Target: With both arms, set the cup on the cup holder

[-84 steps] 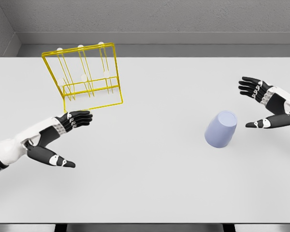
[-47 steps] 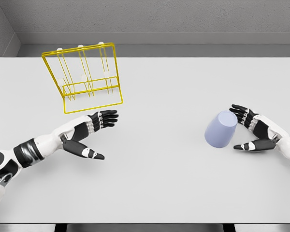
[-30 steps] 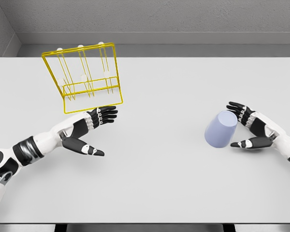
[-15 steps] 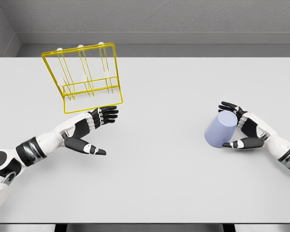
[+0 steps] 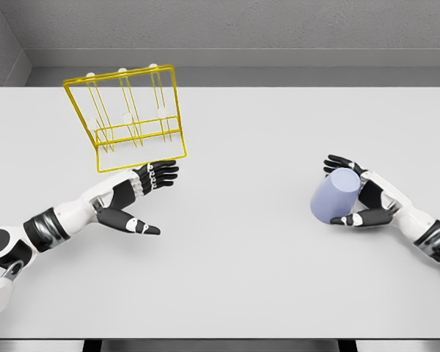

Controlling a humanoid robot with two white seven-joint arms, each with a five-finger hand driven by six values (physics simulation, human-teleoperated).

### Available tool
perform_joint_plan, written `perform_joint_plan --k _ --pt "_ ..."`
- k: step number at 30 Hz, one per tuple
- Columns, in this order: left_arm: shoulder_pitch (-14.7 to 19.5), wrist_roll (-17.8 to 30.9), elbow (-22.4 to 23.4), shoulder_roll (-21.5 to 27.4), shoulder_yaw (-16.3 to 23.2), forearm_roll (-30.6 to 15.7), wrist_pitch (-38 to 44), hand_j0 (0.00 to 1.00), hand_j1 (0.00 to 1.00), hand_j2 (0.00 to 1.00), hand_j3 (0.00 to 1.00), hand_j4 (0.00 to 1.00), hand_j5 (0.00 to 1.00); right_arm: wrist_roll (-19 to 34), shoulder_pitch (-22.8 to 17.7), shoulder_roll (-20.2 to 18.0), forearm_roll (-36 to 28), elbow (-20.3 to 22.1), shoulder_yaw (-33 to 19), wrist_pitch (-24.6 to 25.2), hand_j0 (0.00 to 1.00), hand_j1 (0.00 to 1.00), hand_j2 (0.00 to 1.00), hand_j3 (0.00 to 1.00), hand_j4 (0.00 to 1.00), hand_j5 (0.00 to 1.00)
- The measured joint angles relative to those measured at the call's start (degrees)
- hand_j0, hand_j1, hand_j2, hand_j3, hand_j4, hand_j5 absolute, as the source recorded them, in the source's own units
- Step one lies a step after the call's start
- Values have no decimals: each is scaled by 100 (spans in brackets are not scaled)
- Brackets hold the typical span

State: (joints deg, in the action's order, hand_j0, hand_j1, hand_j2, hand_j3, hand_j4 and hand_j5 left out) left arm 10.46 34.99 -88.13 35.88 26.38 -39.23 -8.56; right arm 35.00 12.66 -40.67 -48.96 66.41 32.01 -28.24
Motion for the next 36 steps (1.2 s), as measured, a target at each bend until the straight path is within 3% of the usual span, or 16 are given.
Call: perform_joint_plan --k 6,26,36 --pt "-18 0 -7 7 -41 2 -4 100 100 100 100 100 100 0 0 42 8 13 17 2 99 99 99 99 99 99" --pt "-9 0 10 15 -113 4 -5 100 100 100 100 100 100 1 35 95 -57 -3 48 30 73 73 73 73 73 73" --pt "-35 0 9 13 -115 -2 -5 100 100 100 100 100 100 2 167 90 -11 -15 47 16 72 72 72 72 72 72"
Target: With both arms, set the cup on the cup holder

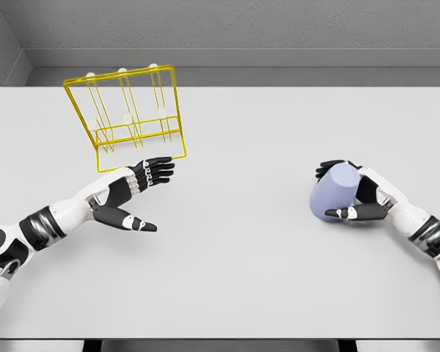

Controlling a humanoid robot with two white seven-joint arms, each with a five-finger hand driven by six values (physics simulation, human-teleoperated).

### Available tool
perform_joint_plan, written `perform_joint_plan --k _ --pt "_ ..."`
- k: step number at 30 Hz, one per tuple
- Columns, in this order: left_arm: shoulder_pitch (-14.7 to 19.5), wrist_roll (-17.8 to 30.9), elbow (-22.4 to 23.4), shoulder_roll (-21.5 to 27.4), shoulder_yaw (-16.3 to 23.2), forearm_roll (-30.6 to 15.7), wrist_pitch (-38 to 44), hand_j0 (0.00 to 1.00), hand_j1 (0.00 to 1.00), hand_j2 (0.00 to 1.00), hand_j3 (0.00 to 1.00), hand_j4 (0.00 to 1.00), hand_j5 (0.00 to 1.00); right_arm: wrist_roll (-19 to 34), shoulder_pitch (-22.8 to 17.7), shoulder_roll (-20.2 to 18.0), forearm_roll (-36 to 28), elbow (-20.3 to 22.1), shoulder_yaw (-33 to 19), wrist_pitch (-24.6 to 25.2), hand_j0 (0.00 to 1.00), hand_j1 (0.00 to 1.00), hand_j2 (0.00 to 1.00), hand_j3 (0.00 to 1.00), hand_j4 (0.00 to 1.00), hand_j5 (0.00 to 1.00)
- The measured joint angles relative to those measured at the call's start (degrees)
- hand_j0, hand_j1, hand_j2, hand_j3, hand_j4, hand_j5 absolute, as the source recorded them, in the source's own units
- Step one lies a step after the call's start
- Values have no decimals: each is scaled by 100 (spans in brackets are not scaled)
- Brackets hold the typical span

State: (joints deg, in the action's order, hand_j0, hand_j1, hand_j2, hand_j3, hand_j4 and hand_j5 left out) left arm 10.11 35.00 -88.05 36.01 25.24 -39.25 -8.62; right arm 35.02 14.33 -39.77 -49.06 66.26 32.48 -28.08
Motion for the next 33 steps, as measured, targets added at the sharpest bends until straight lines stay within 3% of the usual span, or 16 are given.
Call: perform_joint_plan --k 12,33 --pt "-18 0 -17 12 -75 -2 -1 100 100 100 100 100 100 -3 281 6 10 97 -15 -15 73 73 73 73 73 73" --pt "-18 0 -7 6 -140 -2 -1 100 100 100 100 100 100 -2 844 592 28 127 493 -10 70 70 70 70 70 70"
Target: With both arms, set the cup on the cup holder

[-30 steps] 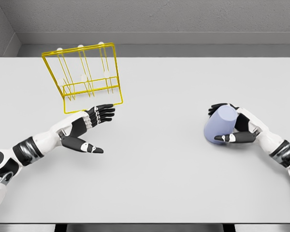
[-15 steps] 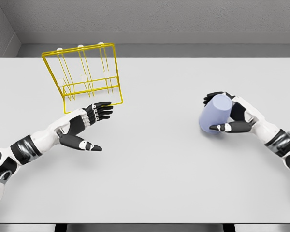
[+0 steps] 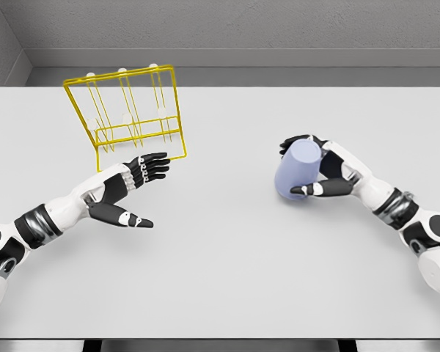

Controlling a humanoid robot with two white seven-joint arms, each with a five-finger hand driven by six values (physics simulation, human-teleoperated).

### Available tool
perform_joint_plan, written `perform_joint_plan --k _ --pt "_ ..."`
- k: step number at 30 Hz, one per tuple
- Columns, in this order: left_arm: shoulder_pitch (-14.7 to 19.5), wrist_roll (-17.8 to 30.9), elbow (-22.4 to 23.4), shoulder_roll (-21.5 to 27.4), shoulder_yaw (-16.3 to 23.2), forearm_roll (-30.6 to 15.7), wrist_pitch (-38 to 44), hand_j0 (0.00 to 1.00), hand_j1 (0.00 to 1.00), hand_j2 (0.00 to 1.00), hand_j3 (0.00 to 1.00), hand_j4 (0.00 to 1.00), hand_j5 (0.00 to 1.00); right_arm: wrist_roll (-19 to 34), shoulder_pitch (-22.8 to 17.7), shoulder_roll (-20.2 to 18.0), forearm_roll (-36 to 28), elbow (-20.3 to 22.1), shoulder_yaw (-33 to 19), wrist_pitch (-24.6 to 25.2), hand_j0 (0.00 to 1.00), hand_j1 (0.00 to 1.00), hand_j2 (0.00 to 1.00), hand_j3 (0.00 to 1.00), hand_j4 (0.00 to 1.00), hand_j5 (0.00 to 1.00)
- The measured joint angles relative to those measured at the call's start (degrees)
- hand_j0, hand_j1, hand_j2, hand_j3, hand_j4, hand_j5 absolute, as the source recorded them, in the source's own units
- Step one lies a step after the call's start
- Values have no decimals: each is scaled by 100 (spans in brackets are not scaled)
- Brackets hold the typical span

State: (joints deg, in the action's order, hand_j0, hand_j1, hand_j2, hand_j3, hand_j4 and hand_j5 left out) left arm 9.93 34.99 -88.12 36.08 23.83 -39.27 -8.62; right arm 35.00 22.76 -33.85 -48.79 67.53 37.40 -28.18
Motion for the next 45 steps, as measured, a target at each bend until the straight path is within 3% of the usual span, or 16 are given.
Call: perform_joint_plan --k 24,27,31,36,45 --pt "-44 0 -9 54 -145 -15 -7 100 100 100 100 100 100 -1 431 844 494 -27 628 42 71 71 71 71 71 71" --pt "-53 0 -15 61 -159 -15 -8 100 100 100 100 100 100 -1 457 867 496 -44 636 45 75 75 75 75 75 75" --pt "-44 0 2 38 -166 4 -8 100 100 100 100 100 100 -1 466 876 561 -54 637 33 95 95 95 95 95 95" --pt "-70 0 141 -98 -175 231 -50 100 100 100 100 100 100 0 466 880 735 -60 633 15 100 100 100 100 100 100" --pt "-62 0 435 -963 -472 1207 -70 100 100 100 100 100 100 0 475 859 775 -58 619 -3 100 100 100 100 100 100"
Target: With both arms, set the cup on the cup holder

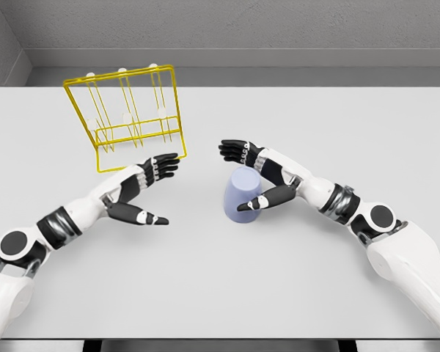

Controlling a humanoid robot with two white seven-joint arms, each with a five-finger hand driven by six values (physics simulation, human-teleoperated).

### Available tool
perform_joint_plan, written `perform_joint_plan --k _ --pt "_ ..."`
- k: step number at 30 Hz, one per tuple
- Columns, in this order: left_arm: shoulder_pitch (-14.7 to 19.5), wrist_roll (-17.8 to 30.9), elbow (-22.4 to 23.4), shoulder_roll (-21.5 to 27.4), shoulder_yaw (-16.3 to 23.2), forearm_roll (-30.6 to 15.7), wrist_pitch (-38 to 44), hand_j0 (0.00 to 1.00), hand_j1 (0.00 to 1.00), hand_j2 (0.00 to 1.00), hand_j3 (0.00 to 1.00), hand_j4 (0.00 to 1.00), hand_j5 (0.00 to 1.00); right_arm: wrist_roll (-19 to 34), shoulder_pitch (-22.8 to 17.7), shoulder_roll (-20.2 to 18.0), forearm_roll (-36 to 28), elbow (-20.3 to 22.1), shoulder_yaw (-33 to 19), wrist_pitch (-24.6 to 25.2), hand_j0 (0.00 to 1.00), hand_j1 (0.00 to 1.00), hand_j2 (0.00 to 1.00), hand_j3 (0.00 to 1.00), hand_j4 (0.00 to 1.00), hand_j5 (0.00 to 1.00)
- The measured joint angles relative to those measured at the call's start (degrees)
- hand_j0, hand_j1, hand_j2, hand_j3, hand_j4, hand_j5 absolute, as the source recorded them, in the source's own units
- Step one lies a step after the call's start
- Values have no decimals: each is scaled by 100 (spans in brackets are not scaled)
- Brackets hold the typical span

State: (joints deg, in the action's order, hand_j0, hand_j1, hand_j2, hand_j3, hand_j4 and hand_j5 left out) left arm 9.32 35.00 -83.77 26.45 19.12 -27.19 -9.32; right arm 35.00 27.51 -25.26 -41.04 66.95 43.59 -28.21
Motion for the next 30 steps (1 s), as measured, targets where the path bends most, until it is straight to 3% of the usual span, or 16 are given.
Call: perform_joint_plan --k 7,15,18,21,25,30 --pt "-35 0 -63 -244 -22 224 -81 100 100 100 100 100 100 0 123 -211 2 -2 -32 -7 100 100 100 100 100 100" --pt "-35 1 -33 -689 -24 1135 -880 100 100 100 100 100 100 0 202 -1042 8 10 -188 -192 100 100 100 100 100 100" --pt "35 1 49 -849 -48 1280 -947 100 100 100 100 100 100 0 668 -1451 -3 20 -344 -225 100 100 100 100 100 100" --pt "351 1 363 -974 -54 1331 -954 100 100 100 100 100 100 0 1098 -1852 -10 27 -368 -236 100 100 100 100 100 100" --pt "352 1 665 -1076 -42 1363 -839 100 100 100 100 100 100 0 1239 -2214 -3 5 -153 -240 100 100 100 100 100 100" --pt "343 1 735 -1196 10 1394 -770 100 100 100 100 100 100 1 1406 -2350 117 28 -8 -405 100 100 100 100 100 100"
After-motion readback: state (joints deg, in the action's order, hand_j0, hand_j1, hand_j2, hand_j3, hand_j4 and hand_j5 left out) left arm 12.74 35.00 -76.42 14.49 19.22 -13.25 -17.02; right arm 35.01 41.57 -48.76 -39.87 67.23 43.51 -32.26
